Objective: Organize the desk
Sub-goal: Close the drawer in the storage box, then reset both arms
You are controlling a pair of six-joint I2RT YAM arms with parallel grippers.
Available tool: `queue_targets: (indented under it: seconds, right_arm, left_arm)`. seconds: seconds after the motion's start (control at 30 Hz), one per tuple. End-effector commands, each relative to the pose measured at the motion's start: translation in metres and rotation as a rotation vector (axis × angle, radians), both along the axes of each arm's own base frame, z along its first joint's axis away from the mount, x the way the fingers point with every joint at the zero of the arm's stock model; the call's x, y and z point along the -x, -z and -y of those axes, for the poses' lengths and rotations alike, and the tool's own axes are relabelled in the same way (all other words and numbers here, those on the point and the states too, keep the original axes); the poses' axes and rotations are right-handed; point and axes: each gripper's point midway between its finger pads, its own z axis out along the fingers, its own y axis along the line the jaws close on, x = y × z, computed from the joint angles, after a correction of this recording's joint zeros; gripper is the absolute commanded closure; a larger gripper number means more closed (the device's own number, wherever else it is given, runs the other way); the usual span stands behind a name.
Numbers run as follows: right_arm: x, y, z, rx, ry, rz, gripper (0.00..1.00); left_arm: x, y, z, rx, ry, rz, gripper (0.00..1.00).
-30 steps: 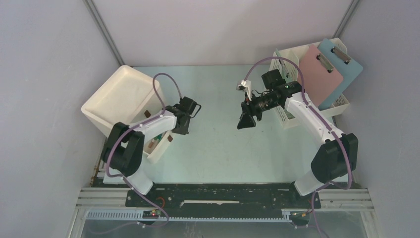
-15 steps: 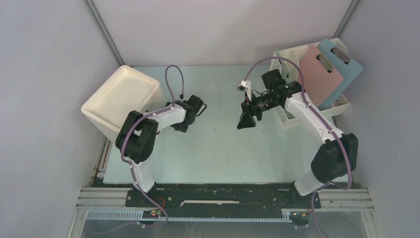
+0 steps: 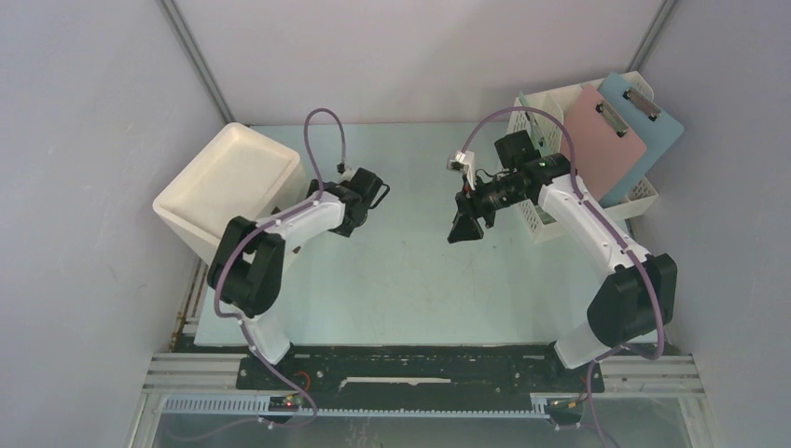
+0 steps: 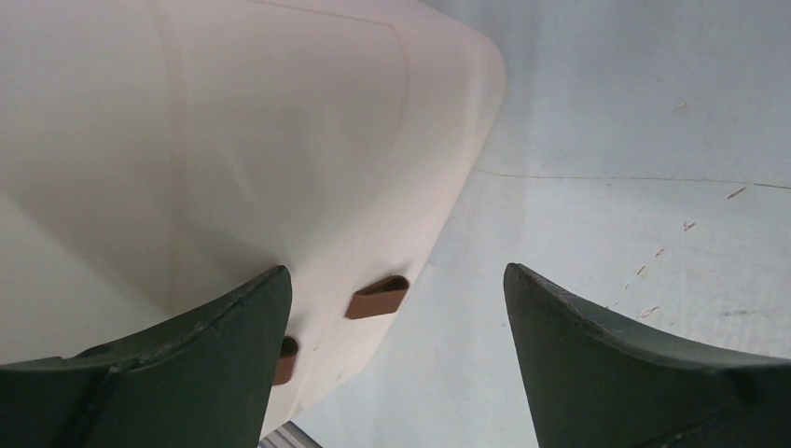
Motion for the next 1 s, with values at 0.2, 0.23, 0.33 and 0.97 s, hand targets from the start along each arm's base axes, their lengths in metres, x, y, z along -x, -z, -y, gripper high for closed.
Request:
queue_targets:
  seconds: [0.2,0.23,0.33,0.97]
  right_arm:
    - [0.003,-0.015,0.002,-0.024,-0.008,0.059,0.31]
    - [0.003,-0.015,0.002,-0.025,-0.007,0.059,0.31]
    - [0.003,-0.016,0.002,-0.025,-0.006,0.064,0.31]
    - [-0.027,-0.06,0.023,0.036,0.178,0.275,0.22]
  left_arm:
    - [-0.003,-0.107,0.009,0.002,0.04,0.245,0.07]
    - [-0.003,-0.114,0.01,0.02,0.046,0.263,0.07]
    - [0.0,-0.139,0.011,0.071,0.057,0.322,0.07]
    - [0.052,-0.316,-0.009,0.349,0.201,0.714,0.0]
